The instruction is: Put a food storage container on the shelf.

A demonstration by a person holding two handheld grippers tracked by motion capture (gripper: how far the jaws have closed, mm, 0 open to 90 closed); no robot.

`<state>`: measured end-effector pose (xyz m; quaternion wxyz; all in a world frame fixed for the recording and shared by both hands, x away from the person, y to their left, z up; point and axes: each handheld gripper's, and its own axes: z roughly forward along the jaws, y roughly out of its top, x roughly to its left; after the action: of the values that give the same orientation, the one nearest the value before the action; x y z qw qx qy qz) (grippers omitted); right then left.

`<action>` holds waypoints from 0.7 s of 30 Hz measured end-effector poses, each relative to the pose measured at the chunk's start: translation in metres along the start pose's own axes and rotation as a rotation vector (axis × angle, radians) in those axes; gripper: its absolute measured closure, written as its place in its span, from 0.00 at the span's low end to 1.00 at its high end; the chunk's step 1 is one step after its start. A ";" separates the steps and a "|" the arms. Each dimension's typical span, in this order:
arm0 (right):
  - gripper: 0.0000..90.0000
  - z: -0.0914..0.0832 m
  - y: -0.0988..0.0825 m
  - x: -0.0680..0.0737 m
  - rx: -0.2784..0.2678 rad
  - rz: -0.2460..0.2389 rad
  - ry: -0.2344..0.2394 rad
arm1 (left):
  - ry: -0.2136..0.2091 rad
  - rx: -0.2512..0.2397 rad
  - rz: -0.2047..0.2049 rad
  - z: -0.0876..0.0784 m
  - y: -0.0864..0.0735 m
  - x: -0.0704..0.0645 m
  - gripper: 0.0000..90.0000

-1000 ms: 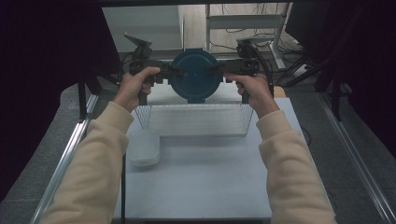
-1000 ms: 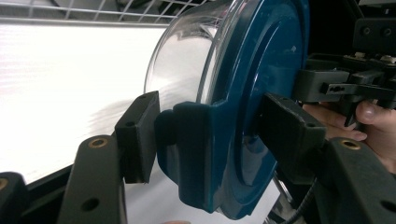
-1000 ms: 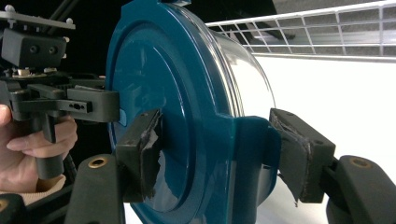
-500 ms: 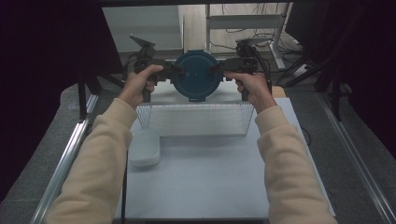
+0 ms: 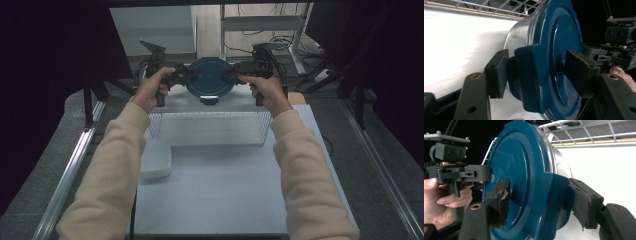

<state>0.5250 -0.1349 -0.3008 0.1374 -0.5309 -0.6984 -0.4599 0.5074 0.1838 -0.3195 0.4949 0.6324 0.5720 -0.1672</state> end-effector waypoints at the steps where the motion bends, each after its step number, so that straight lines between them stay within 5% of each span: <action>1: 0.39 0.001 0.001 -0.002 0.002 0.014 0.004 | -0.002 -0.004 -0.006 0.001 0.000 0.001 0.43; 7: 0.38 0.006 0.001 -0.011 0.012 0.068 0.020 | -0.004 -0.010 -0.023 0.005 0.001 0.006 0.42; 15: 0.33 0.007 -0.003 -0.010 -0.002 0.036 0.017 | -0.017 -0.040 0.001 0.005 -0.003 0.008 0.42; 21: 0.16 0.010 -0.007 0.005 -0.003 -0.062 -0.049 | 0.101 -0.112 0.100 -0.002 -0.007 0.001 0.29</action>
<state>0.5198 -0.1246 -0.3064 0.1049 -0.5203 -0.7170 -0.4519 0.5005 0.1851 -0.3226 0.5077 0.6392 0.5724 -0.0781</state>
